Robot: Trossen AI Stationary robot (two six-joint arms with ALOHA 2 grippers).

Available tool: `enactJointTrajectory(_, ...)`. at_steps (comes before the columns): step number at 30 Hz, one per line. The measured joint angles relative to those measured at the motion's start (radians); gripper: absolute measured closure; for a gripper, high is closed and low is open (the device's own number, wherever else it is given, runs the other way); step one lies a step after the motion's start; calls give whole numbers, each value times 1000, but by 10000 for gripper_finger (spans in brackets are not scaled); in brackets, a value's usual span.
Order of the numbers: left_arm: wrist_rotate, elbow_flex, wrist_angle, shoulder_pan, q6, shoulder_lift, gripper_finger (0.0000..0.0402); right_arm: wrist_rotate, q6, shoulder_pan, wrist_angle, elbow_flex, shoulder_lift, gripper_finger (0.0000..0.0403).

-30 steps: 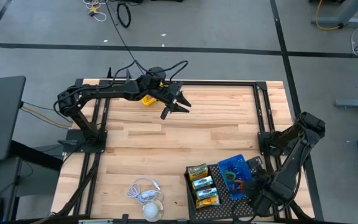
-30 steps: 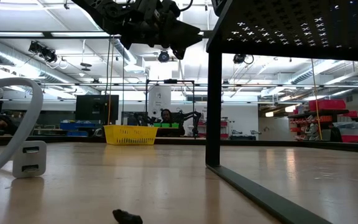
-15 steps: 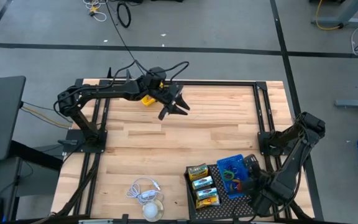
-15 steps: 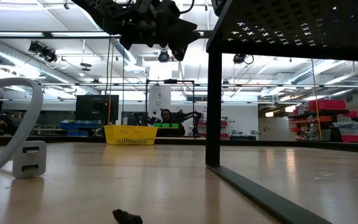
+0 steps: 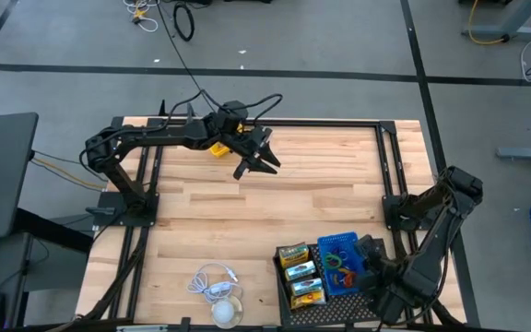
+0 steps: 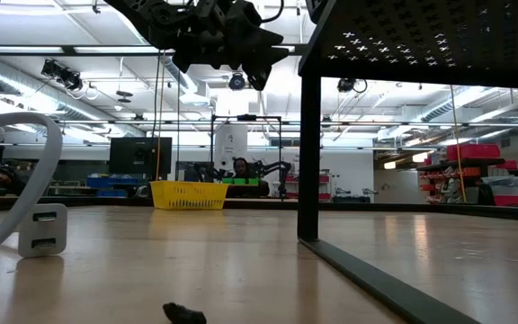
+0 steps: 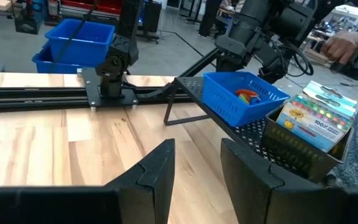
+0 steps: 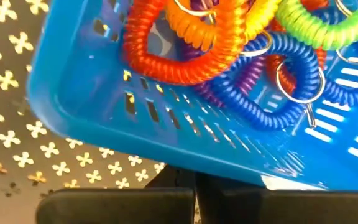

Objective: Pick & Place Office Desk Supplies
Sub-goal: Put the blue basket filled with spring keychains on the shelf

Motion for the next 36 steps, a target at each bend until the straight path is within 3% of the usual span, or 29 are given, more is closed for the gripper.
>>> enactJointTrajectory(15, -3, 0, -27, 16, 3, 0, 267, 37, -37, 0, 111, 0, 0, 403)
enactJointTrajectory(23, 2, 0, -27, 57, 12, 0, 267, 72, 62, 0, -41, 0, 0, 403)
enactJointTrajectory(30, 72, 0, -79, 89, 2, -1, 267, 64, 39, 0, 54, 0, 0, 403)
enactJointTrajectory(36, 75, 0, -89, 102, 2, -2, 267, 66, 40, 22, 100, 0, 0, 403)
